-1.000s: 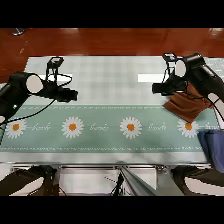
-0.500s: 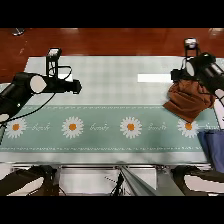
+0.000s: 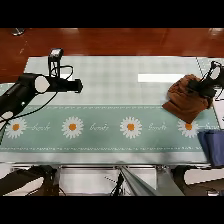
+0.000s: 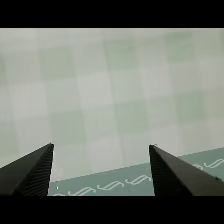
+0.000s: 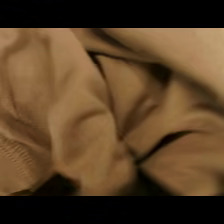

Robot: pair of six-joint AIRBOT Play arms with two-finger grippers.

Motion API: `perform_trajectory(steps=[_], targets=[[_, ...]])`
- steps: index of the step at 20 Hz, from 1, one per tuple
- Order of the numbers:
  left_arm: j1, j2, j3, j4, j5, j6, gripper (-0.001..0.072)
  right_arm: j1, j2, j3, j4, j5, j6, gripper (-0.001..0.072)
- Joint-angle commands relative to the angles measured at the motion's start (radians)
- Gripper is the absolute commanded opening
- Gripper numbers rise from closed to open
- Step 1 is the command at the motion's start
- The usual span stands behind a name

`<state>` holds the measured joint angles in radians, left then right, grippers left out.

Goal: Fold the shirts.

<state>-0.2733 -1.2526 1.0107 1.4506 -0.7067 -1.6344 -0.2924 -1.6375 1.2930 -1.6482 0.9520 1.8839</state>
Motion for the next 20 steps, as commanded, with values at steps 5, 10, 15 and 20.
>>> perform_trajectory(steps=[5, 10, 15, 20], targets=[[0.089, 0.019, 0.090, 0.001, -0.382, 0.082, 0.0703, 0.000, 0.095, 0.291, 0.270, 0.213, -0.279, 0.0029], [0.144, 0.304, -0.057, -0.063, -0.475, 0.104, 0.0703, 0.129, 0.405, 0.464, 0.289, 0.165, -0.328, 0.0028], [0.144, 0.643, -0.277, -0.234, -0.464, 0.097, 0.0703, 0.381, 0.657, 0.499, 0.289, 0.214, -0.381, 0.0029], [0.144, 0.742, -0.319, -0.240, -0.427, 0.066, 0.0703, 0.686, 0.665, 0.447, 0.282, 0.311, -0.369, 0.0029]])
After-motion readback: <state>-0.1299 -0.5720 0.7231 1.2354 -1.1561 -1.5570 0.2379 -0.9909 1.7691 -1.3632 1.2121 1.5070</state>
